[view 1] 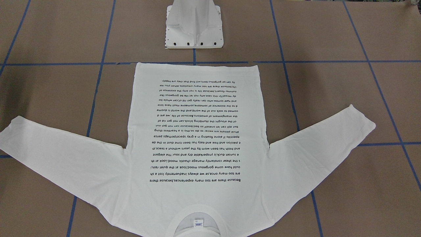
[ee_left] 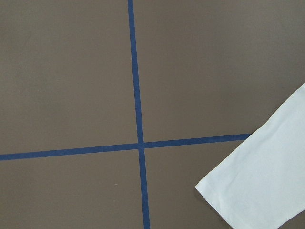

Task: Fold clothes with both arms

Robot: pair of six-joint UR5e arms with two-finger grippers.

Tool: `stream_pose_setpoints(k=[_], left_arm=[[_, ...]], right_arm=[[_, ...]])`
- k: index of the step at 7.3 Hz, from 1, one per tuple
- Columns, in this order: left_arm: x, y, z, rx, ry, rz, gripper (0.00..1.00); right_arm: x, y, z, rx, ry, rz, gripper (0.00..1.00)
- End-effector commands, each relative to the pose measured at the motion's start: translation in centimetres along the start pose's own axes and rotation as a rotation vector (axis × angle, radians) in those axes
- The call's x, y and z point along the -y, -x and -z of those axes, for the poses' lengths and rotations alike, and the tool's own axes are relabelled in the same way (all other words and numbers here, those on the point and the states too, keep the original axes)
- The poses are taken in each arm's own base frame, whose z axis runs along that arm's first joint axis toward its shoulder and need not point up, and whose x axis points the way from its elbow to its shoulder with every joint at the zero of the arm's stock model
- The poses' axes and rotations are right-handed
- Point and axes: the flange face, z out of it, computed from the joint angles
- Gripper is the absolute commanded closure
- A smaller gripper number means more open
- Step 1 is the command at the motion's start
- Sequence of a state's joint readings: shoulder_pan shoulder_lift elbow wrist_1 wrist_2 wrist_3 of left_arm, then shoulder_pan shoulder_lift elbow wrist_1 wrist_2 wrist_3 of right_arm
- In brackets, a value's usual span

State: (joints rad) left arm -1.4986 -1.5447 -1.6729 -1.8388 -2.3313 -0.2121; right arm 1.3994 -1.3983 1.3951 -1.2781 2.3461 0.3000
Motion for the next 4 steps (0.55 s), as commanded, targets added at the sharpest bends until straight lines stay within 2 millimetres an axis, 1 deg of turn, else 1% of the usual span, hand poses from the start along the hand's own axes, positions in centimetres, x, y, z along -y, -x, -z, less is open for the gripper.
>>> stream_pose_setpoints(k=[1,3,4], left_arm=[[-0.15,-0.71,0.84,-0.007,-0.021,-0.027,0.00],[-0.06,-0.96,0.82,-0.013,-0.022,-0.033,0.00],[0.06,-1.68,1.18,-0.018,-0.029,-0.047,0.00]], right_arm=[[-0.28,-0.28,0.12,0.001,-0.032,0.005,0.00],[-0.33,-0.26,-0.13,0.004,-0.029,0.006,0.00],[-0.30,-0.07,-0.07,0.009,-0.047,0.026,0.00]])
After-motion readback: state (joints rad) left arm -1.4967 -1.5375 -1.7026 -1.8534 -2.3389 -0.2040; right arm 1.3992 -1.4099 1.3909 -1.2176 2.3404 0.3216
